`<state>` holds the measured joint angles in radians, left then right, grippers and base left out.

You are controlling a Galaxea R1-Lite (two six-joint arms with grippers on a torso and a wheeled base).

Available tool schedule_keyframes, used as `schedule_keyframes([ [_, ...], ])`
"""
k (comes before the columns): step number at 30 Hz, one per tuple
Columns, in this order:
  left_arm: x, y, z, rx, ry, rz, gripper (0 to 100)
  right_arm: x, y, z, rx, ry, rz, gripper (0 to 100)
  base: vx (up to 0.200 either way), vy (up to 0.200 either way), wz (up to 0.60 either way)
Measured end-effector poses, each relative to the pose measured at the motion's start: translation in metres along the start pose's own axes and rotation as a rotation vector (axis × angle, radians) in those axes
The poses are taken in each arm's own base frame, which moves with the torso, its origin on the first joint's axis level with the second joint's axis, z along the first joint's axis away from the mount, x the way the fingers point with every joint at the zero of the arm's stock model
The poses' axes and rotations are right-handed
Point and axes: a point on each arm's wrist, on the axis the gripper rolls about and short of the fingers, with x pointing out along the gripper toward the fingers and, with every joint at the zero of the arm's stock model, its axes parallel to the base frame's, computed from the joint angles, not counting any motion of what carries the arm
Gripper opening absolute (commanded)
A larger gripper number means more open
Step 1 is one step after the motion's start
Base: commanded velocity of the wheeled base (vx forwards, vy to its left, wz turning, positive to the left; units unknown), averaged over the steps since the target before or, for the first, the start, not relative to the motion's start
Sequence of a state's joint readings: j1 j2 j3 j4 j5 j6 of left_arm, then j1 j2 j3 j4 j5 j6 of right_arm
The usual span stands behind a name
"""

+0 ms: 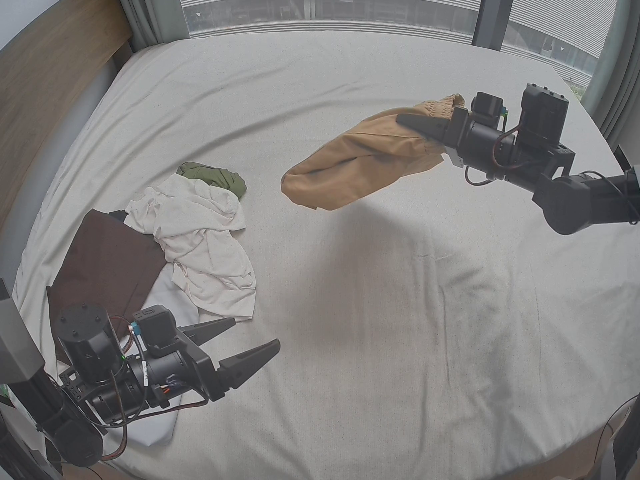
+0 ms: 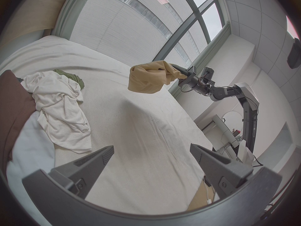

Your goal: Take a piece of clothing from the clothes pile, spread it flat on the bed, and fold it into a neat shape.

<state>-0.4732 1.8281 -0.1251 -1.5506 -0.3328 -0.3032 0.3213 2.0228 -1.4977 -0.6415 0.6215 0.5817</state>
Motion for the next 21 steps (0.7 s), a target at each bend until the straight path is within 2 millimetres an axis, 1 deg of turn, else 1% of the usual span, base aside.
schedule_keyframes([
  [5,0.000,0.001,0.000,-0.002,-0.001,0.003,100,0.020,-0.012,0.009,-0.018,-0.026,0.011,0,0.000,0.000,0.00],
  [13,0.000,0.001,0.000,-0.009,0.001,0.006,100,0.042,-0.038,0.010,-0.022,-0.052,0.004,0,0.000,0.000,0.00],
  [15,0.000,0.001,0.000,-0.009,0.001,0.006,100,0.047,-0.048,0.005,-0.014,-0.049,-0.008,0,0.000,0.000,0.00],
  [21,-0.001,0.002,0.000,-0.010,0.001,0.007,100,0.051,-0.093,-0.020,0.030,-0.013,-0.077,0,0.000,0.000,0.00],
])
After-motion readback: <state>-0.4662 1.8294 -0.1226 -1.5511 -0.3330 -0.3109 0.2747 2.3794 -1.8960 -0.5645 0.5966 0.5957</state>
